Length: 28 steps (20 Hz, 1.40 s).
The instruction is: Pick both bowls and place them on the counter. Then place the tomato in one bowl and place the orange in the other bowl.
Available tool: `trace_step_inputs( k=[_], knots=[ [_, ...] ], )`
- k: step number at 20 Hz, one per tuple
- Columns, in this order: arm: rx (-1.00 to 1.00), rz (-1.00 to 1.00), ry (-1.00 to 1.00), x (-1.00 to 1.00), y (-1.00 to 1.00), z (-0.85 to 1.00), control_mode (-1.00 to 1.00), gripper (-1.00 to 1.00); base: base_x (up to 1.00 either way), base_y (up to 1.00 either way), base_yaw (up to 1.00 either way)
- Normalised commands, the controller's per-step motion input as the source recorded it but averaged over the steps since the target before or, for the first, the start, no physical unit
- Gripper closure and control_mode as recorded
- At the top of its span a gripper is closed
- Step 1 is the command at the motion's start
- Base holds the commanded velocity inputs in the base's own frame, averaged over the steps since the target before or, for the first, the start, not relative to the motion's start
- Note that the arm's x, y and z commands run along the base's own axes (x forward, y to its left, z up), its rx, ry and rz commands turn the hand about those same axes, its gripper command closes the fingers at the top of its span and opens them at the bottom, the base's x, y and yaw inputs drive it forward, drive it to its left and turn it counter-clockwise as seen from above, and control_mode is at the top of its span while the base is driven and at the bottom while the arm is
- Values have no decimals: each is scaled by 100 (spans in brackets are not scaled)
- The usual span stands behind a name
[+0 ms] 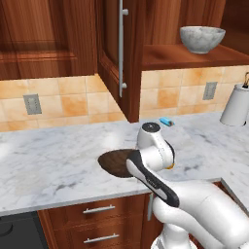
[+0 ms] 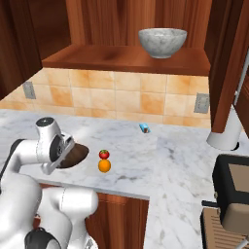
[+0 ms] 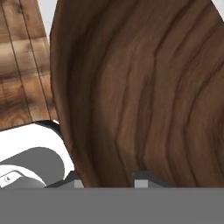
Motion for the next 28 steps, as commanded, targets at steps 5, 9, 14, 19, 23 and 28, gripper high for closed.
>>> trace_step_inputs(
  k=[5,9,14,19,23,28],
  knots=[
    [0,5,12,19,10,-28,-100,100,0,0,0],
    [0,4,13,16,17,-31,-100,-100,0,0,0],
    [0,0,4,-5,21,-4,-100,-100,0,0,0],
    [0,0,-8,-32,-5,44,-100,-100,0,0,0],
    [0,0,-9,-37,-31,48,-100,-100,0,0,0],
    [0,0,-6,-20,-52,21,-100,-100,0,0,0]
  ],
)
